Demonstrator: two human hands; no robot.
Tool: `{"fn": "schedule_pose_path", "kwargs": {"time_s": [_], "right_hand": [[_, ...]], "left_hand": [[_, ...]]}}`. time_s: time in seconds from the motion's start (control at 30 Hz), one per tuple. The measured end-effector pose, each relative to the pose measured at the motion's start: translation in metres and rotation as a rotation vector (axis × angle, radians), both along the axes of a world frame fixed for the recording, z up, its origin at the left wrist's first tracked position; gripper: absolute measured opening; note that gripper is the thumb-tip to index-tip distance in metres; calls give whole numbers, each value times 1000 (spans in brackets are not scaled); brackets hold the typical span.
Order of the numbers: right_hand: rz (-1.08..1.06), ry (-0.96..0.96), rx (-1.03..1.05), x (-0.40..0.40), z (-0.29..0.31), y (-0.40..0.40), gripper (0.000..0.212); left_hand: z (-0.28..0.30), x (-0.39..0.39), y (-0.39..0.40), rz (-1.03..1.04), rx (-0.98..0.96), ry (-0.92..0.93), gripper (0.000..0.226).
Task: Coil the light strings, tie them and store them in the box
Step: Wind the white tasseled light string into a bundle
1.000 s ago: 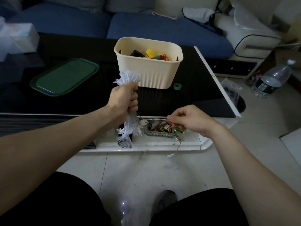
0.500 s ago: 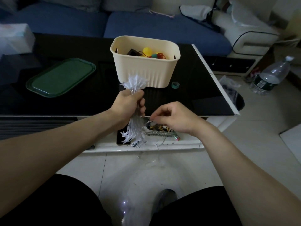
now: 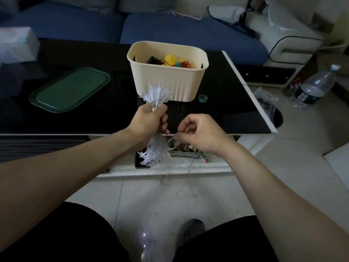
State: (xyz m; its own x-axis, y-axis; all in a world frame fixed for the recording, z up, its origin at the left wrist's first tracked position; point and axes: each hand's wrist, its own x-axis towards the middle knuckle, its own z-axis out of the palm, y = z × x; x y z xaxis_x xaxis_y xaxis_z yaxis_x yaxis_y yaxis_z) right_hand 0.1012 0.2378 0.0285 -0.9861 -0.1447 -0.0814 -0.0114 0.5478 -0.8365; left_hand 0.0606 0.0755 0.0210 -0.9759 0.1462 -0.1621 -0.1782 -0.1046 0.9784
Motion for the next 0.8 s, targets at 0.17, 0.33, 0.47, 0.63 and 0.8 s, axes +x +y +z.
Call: {"fn": "schedule_pose_path", "kwargs": {"time_s": [0.17, 0.33, 0.47, 0.63, 0.8], "right_hand": [[6, 45, -26, -1, -9, -7, 32], [-53, 106, -7, -3, -14, -12, 41], [-57, 75, -37, -2, -11, -18, 44], [-13, 93, -11, -3, -9, -20, 49], [10, 66, -52, -6, -11, -15, 49]], "left_hand": [[2, 7, 1, -40, -71, -59, 22], [-1, 7, 2, -89, -97, -159, 18], [-1, 12, 1, -285, -252, -138, 26], [-1, 11, -3, -340, -414, -122, 30], [0, 3, -7, -267, -445, -128, 26]]}}
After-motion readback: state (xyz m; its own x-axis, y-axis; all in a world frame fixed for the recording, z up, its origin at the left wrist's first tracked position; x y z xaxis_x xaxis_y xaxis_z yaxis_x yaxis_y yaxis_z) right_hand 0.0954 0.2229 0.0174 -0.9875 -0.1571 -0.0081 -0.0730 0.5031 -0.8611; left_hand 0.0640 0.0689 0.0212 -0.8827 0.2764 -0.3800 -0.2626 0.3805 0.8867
